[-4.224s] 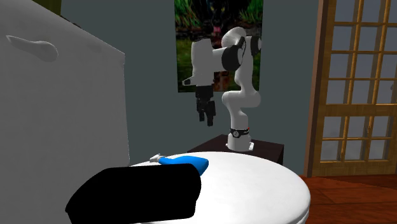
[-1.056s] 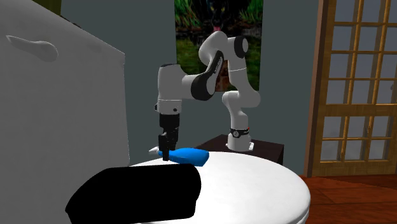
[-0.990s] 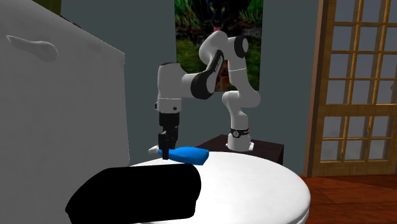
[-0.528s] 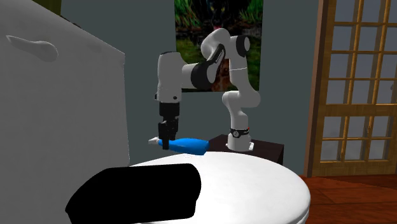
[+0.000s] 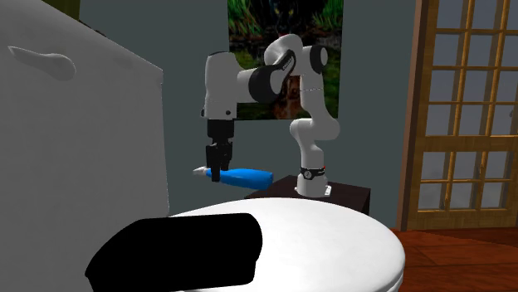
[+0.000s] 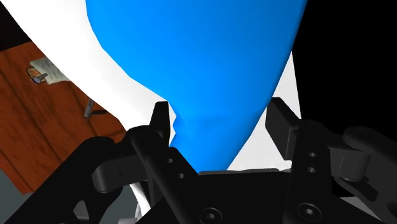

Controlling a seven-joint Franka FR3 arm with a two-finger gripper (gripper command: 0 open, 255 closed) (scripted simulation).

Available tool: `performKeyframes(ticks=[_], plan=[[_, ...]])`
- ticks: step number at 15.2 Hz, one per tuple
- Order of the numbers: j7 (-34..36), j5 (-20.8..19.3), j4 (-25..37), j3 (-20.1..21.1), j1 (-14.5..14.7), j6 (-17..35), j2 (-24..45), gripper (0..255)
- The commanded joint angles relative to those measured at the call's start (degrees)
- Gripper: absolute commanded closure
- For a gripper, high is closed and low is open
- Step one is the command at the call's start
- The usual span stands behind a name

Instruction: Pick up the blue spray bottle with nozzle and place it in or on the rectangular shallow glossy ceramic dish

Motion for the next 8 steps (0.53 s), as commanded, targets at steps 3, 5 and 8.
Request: performKeyframes(ticks=[3, 5, 8], plan=[[1.16, -0.27, 8.84, 0.38, 0.71, -3.08, 5.79, 255], [1.95, -0.49, 15.21, 0.59, 1.28, -5.16, 10.09, 255], [3.0, -0.81, 25.87, 0.81, 2.17, -8.93, 17.01, 255]])
